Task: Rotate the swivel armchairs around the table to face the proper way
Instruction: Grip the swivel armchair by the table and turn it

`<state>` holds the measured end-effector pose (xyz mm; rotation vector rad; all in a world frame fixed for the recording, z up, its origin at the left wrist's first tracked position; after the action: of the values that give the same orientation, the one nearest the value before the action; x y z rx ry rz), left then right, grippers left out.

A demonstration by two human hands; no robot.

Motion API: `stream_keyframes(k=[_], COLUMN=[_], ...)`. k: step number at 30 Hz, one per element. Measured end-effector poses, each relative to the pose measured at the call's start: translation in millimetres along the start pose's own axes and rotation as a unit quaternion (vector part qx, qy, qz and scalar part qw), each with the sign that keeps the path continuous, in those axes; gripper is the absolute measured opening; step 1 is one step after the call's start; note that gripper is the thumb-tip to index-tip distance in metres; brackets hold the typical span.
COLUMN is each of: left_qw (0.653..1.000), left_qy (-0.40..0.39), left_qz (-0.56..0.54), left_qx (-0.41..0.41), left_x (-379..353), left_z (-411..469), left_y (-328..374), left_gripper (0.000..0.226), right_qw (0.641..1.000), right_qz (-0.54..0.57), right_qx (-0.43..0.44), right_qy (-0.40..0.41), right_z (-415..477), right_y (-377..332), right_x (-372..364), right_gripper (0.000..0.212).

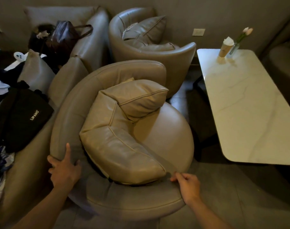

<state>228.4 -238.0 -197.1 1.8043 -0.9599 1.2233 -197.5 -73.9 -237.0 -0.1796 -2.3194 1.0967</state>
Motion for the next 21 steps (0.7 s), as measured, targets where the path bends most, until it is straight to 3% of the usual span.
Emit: stream_keyframes(k=[7,10,14,18,21], left_qw=[0.998,0.995,0.984,0.939,0.904], left_qy=[-0.059,-0.095,-0.100,-0.144,-0.160], left_qz=[-0.034,-0.026,-0.007,-0.095,-0.136], left_qx=[0.020,0.010,-0.145,-0.298,-0.373], left_x=[10,19,28,29,34], left_z=[-8,-20,-77,-160,-228], left_y=[6,19,86,178,240], left_gripper=[0.087,0.081,0.065,0.043,0.014], right_qw=[0.996,0.980,0.956,0.956,0.963], right_qz=[-0.086,-0.179,-0.231,-0.208,-0.183], right_qx=[0.001,0.028,0.080,0.167,0.177], right_qy=[-0.021,-0.080,-0.163,-0.123,-0.089], right_z=[-10,-20,-38,-48,-53], right_y=[-7,-28,-55,-84,-91], right_x=[6,15,42,105,181], right_gripper=[0.035,0.031,0.026,0.019,0.018])
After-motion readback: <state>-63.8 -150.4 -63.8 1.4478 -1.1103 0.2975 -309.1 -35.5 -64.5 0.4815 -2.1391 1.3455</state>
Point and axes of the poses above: each hand's wrist, its own z-axis towards the middle knuckle, its own x-axis out of the back of the hand, y = z × x, the point moved 4 cm from there along z, towards the middle knuckle, and after that the axes turned 1 degree about -x, right-handed, at the moved point
